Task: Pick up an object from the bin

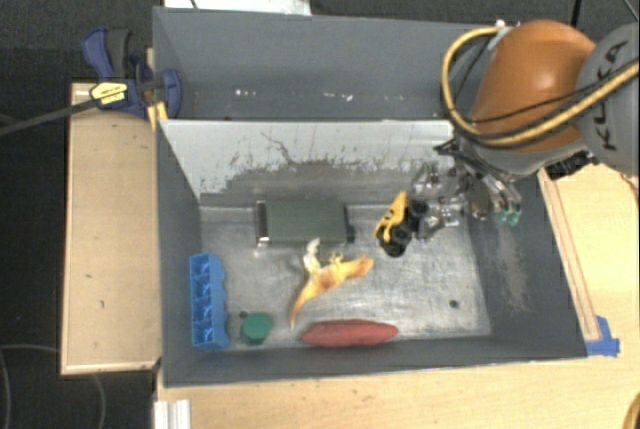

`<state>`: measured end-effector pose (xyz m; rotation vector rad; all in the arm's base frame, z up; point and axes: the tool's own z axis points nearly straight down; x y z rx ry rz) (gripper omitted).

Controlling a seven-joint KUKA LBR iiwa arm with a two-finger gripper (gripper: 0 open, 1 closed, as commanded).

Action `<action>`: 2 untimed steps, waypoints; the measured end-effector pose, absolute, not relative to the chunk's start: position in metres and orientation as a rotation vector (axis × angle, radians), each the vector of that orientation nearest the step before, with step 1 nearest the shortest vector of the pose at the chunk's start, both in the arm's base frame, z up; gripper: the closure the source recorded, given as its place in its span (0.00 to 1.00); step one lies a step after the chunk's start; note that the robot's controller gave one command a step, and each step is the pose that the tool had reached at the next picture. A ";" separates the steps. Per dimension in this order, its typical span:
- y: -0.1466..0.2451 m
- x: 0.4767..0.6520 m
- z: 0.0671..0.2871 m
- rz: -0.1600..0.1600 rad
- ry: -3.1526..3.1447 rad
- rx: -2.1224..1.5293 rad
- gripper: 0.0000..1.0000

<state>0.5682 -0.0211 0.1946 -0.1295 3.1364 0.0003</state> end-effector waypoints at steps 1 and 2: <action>-0.021 0.568 0.195 0.000 3.136 -0.130 1.00; -0.005 0.559 0.239 0.000 3.136 -0.231 1.00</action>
Offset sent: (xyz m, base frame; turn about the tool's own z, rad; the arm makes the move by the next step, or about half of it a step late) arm -0.0167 0.0336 0.0922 -0.1338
